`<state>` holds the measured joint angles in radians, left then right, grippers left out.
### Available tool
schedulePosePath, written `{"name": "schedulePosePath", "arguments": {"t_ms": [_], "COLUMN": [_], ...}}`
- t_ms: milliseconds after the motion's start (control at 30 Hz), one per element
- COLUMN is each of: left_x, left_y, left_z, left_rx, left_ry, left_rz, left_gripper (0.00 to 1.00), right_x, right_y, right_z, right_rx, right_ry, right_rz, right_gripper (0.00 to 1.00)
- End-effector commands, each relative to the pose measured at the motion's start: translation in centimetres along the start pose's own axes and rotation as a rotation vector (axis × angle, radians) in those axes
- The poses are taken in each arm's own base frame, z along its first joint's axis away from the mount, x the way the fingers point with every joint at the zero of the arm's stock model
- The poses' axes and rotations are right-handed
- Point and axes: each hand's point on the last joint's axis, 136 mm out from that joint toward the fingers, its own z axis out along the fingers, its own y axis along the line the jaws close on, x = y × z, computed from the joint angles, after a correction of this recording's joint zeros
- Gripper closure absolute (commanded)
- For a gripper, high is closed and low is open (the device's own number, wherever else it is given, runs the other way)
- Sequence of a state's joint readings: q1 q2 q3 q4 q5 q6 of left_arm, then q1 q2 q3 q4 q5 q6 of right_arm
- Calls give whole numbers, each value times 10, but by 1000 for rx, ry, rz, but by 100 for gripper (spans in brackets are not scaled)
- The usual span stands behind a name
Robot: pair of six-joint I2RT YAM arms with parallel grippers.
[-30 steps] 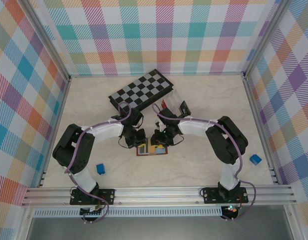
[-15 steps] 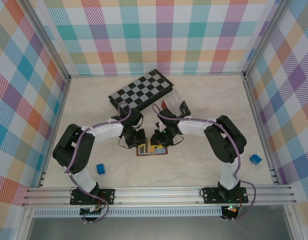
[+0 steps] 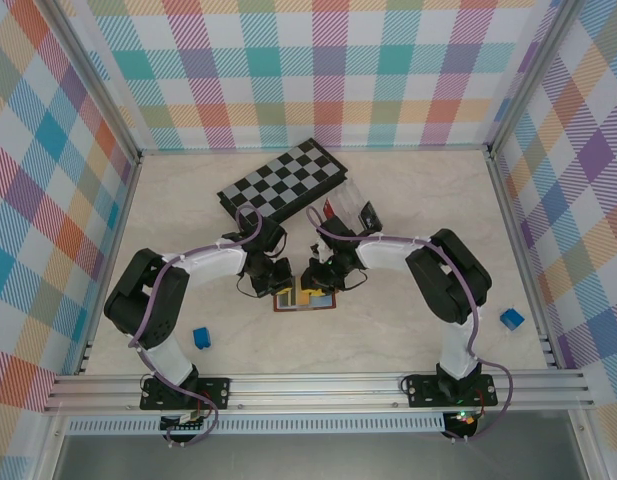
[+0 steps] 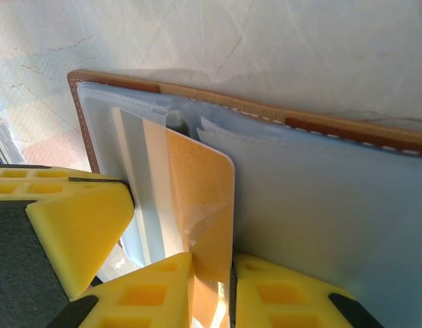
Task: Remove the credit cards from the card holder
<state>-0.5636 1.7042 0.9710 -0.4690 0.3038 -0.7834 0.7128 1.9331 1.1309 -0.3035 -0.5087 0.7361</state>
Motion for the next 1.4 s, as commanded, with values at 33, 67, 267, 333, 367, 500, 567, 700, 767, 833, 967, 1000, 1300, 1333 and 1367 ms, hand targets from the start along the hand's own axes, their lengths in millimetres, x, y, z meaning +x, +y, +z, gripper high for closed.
{"name": "schedulePosePath", "arguments": {"t_ms": [33, 67, 267, 333, 367, 500, 567, 700, 767, 833, 967, 1000, 1300, 1333, 1367], "left_x": [15, 14, 10, 7, 6, 0, -2, -9, -11, -14, -11, -10, -9, -8, -8], "left_y": [38, 38, 22, 15, 12, -1, -9, -18, -15, -12, -10, -8, 17, 16, 13], "left_z": [12, 12, -1, -8, -11, -27, -37, -65, -80, -94, -104, -105, -116, -114, -112], "left_rx": [-149, -148, -106, -89, -87, -63, -40, -29, -44, -51, 5, 12, 50, 79, 106], "left_ry": [35, 33, 16, 4, 1, -28, -49, -116, -153, -194, -218, -220, -276, -270, -268], "left_rz": [-38, -39, -40, -30, -26, -2, 8, 31, 45, 61, 70, 68, 14, -2, -13], "left_gripper": [100, 100, 90, 86, 85, 79, 74, 57, 46, 34, 17, 13, 0, 0, 0], "right_x": [-1, -1, 9, 13, 15, 20, 21, 23, 20, 13, -7, -12, -54, -57, -58], "right_y": [0, -2, -14, -13, -11, -1, 7, 29, 37, 38, 33, 31, 24, 27, 29], "right_z": [0, -2, -23, -32, -36, -55, -68, -102, -123, -147, -189, -198, -213, -208, -203], "right_rx": [4, 18, 108, 111, 111, 107, 102, 101, 127, 200, 327, 353, 528, 511, 492], "right_ry": [-10, -14, -15, -21, -26, -41, -61, -121, -172, -249, -390, -412, -410, -386, -361], "right_rz": [3, 3, 11, 7, 4, -23, -44, -129, -186, -250, -355, -369, -487, -483, -483], "right_gripper": [85, 87, 96, 96, 96, 96, 97, 99, 100, 100, 100, 100, 99, 99, 99]}}
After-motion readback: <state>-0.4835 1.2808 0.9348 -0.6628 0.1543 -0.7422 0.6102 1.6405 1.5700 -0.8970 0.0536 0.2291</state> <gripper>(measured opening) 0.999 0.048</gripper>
